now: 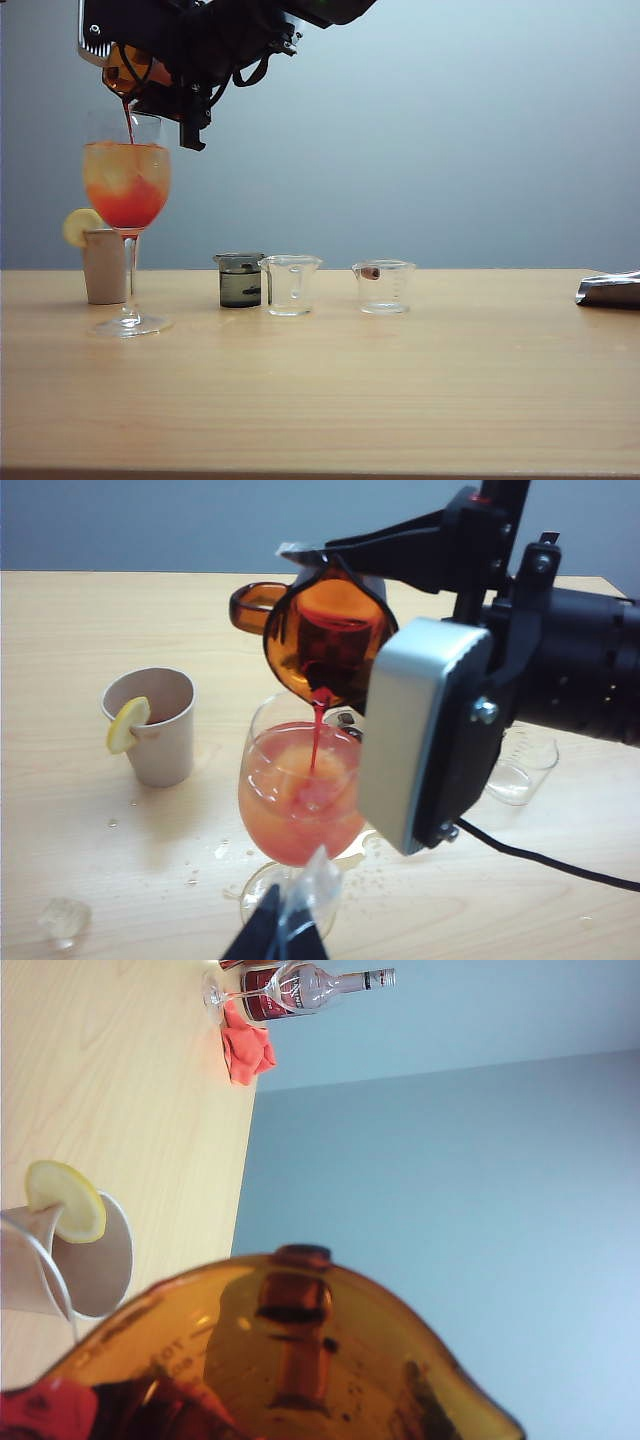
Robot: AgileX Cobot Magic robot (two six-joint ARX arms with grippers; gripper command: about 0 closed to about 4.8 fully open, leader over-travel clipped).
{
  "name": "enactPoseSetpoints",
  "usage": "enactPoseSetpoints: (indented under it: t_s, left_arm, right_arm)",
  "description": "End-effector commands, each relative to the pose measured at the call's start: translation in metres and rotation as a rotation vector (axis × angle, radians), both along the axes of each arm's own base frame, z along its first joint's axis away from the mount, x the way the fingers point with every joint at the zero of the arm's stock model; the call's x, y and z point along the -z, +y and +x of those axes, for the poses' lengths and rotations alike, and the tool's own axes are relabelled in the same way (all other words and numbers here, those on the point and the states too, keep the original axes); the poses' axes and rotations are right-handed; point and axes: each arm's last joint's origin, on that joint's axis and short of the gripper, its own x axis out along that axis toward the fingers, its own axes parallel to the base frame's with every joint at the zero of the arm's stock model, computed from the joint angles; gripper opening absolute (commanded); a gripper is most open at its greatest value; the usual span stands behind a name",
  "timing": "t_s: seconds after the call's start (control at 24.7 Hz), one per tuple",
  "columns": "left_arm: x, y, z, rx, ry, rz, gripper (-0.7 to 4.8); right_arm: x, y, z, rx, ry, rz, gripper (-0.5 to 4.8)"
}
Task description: Pick up the fourth measuring cup from the left, pour the grenadine inside into the goblet, and finally put the measuring cup back in its original place.
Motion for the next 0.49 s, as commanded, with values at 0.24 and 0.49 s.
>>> enactPoseSetpoints:
  t_s: [0.24, 0.49]
  left_arm:
    - [-0.0025, 0.0, -0.0007, 0.007, -0.011, -0.008, -0.06]
    - [-0.0025, 0.0, -0.0007, 0.006, -0.011, -0.008, -0.06]
  right_arm:
    - [-0.0097, 0.0004, -0.0018, -0.005, -0.081, 0.022, -0.05]
    - [-0.0104, 0.0004, -0.0018, -0.002, -0.122, 0.002, -0.05]
